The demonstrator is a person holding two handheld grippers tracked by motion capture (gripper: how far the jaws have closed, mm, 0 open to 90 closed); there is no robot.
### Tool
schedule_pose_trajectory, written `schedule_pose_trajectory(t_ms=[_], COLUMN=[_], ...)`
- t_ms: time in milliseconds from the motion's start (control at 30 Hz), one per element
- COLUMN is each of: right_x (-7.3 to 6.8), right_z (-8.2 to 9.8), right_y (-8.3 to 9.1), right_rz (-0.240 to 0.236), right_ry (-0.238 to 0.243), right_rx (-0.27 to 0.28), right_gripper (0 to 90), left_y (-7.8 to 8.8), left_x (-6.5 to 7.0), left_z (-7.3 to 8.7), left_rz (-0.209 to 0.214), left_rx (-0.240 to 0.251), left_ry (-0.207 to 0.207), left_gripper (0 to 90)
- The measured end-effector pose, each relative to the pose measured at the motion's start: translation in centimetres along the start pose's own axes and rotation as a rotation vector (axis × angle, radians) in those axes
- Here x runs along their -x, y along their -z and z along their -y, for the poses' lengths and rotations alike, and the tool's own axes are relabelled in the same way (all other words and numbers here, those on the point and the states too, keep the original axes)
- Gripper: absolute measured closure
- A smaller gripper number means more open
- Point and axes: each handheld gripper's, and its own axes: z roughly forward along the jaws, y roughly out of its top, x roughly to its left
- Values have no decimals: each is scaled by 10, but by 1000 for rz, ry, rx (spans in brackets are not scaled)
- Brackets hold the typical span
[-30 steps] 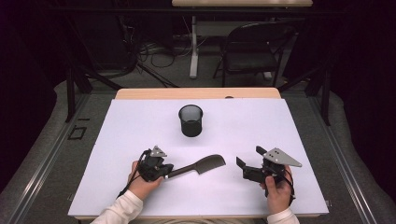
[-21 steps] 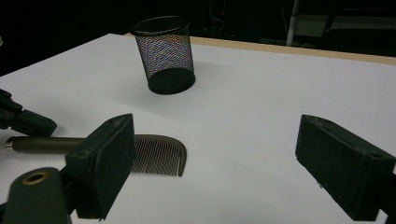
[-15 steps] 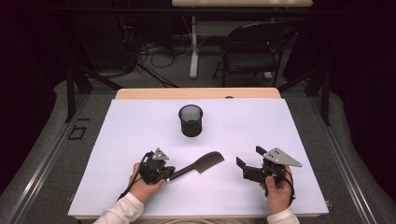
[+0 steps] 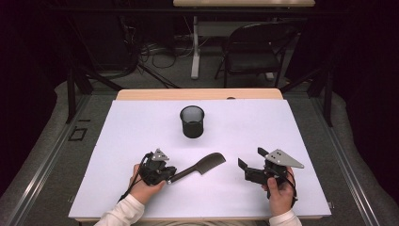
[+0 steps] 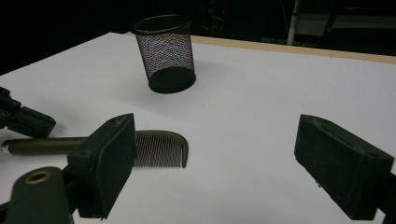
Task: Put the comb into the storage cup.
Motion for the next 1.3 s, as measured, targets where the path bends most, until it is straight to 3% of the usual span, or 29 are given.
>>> schedule_pose_trajectory(t_ms=[267,933,1000,1100,1300], right_x=[0,0,0,0,0], right_z=[0,0,0,1,1], right_y=[0,-1,-1,-1,-2], right_rz=[-2,-6,-6,-6,-7], right_ry=[2,3,3,1,2], right_rx=[0,-9,-10,-10,-11], right_gripper=[130,132,132,134,134], left_y=[6,13,14,17,24], left_x=[0,-5,-6,-8,-15], left_z=[-2,-4,-4,-5,-7], left_rz=[11,16,2,0,10], left_rx=[37,93,97,98,145], left_ry=[10,24,6,20,3], left_gripper=[762,449,436,432,394])
